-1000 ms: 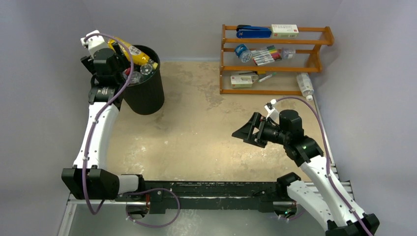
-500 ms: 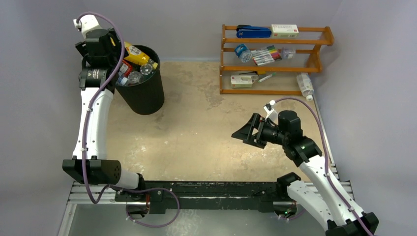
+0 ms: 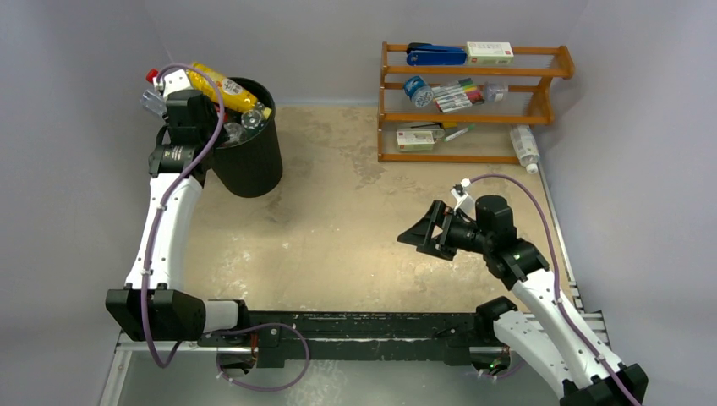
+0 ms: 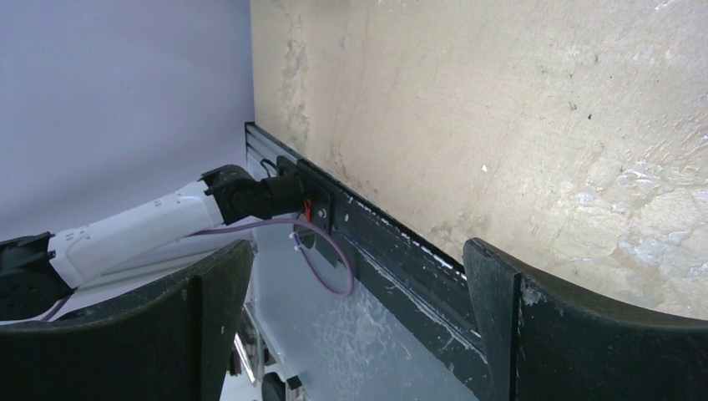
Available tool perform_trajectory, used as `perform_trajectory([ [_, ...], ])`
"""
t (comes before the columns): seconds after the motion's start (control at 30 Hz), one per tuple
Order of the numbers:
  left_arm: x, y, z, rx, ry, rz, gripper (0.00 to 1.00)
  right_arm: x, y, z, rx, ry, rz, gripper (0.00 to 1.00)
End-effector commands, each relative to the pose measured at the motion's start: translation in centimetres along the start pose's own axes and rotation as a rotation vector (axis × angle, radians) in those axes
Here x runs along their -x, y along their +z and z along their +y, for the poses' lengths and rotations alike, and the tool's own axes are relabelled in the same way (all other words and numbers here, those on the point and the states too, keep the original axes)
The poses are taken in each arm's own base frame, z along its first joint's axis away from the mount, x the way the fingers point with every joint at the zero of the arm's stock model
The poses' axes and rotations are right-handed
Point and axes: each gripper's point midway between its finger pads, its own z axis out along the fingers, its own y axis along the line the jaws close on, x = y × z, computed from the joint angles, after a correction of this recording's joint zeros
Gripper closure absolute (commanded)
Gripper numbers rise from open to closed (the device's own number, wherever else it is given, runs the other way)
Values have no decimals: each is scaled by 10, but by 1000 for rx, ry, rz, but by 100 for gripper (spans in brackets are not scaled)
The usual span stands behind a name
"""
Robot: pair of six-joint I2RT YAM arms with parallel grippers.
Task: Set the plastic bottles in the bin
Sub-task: Adjust the plastic bottle at the trash bin.
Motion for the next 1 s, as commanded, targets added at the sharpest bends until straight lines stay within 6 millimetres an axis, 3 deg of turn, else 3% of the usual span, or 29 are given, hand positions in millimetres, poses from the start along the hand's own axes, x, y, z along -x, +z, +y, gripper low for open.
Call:
perform_trajectory([
  [0.0,26,-2,-13,-62,-43,-79,58,2,-2,11,53,-27,-13,2],
  [0.13,34,-1,-15,-60,-53,-94,62,-2,-6,10,54,-15,-11,2],
  [0.33,27,13,-9,-13,-41,-90,63,-7,-7,7,49,-7,-9,2],
  [0.53,-2,33,-21,-58,-30,-19,68,-6,-8,8,49,-8,-11,2],
  [0.8,-22,18,-28,-142,-55,33,68,-5,-5,5,46,-4,-13,2],
  [0.97,-2,-12,-28,-176,-68,10,67,-1,-4,9,45,-4,-12,2],
])
